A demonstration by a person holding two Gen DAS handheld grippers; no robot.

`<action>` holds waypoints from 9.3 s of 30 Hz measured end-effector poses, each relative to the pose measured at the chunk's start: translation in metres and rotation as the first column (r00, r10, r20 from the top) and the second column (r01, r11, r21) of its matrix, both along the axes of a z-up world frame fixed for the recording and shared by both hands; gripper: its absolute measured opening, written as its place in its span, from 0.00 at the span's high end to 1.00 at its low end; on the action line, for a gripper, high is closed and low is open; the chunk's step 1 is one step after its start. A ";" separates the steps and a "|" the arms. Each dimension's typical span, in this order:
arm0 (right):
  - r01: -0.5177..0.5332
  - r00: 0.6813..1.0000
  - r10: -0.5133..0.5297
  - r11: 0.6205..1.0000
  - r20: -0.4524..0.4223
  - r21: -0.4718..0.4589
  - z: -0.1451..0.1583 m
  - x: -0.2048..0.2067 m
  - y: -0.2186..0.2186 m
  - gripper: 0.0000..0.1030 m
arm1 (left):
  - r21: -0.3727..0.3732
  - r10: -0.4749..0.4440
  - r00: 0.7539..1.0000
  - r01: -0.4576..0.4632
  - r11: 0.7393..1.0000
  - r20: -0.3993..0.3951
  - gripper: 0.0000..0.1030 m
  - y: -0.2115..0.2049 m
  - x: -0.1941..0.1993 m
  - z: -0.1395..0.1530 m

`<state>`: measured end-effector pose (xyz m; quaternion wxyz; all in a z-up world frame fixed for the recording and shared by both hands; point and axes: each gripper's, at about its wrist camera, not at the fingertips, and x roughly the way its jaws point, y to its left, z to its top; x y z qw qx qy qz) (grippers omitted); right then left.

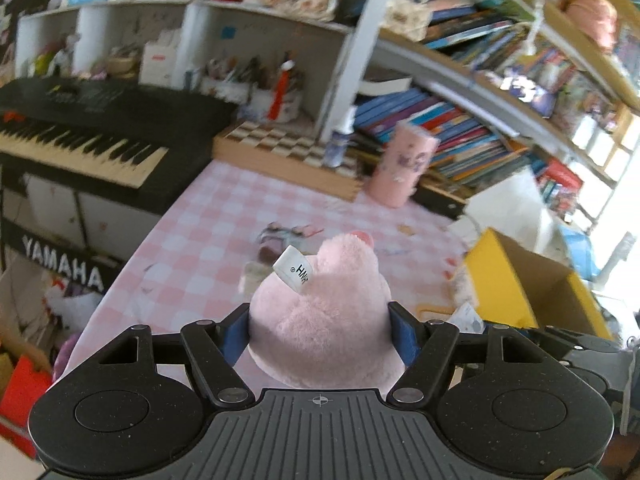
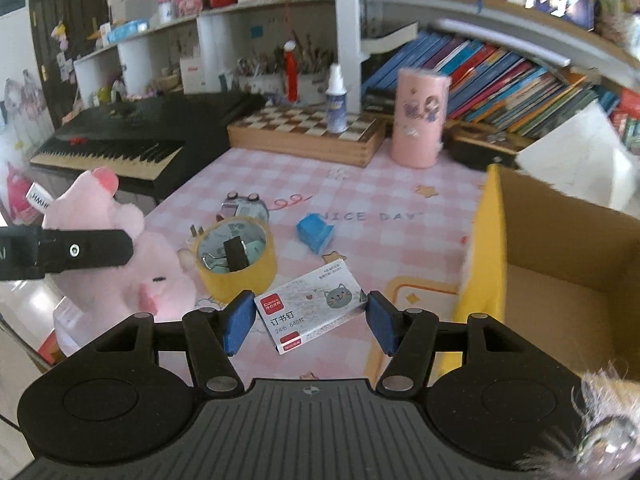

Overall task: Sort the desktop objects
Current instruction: 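Grasp the white-and-red staples box with the right tool while the left tool lifts the pig, then carry the pig in the left tool and staples box in the right tool over the yellow box, then open the left tool to drop the pig while the right tool drops the staples box into the yellow box, then withdraw both open tools from the yellow box back over the table, then grasp the yellow tape roll with the left tool while the right tool approaches the blue block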

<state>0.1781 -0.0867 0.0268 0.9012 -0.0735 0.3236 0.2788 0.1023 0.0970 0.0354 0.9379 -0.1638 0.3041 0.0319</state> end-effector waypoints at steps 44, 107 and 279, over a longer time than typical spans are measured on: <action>0.517 0.851 -0.514 0.856 -0.104 0.002 -0.020 -0.189 -0.130 0.44 | -0.031 -0.508 0.859 0.507 0.861 -0.062 0.31 -0.106 -0.095 -0.022; 0.526 0.850 -0.526 0.850 -0.012 0.005 0.001 -0.110 -0.187 0.44 | 0.097 -0.580 0.813 0.574 0.813 0.052 0.31 -0.184 -0.030 0.002; 0.154 0.987 -0.156 0.987 -0.042 -0.045 -0.034 -0.129 -0.008 0.32 | 0.288 -0.032 0.994 0.062 0.955 -0.108 0.20 -0.023 -0.098 -0.037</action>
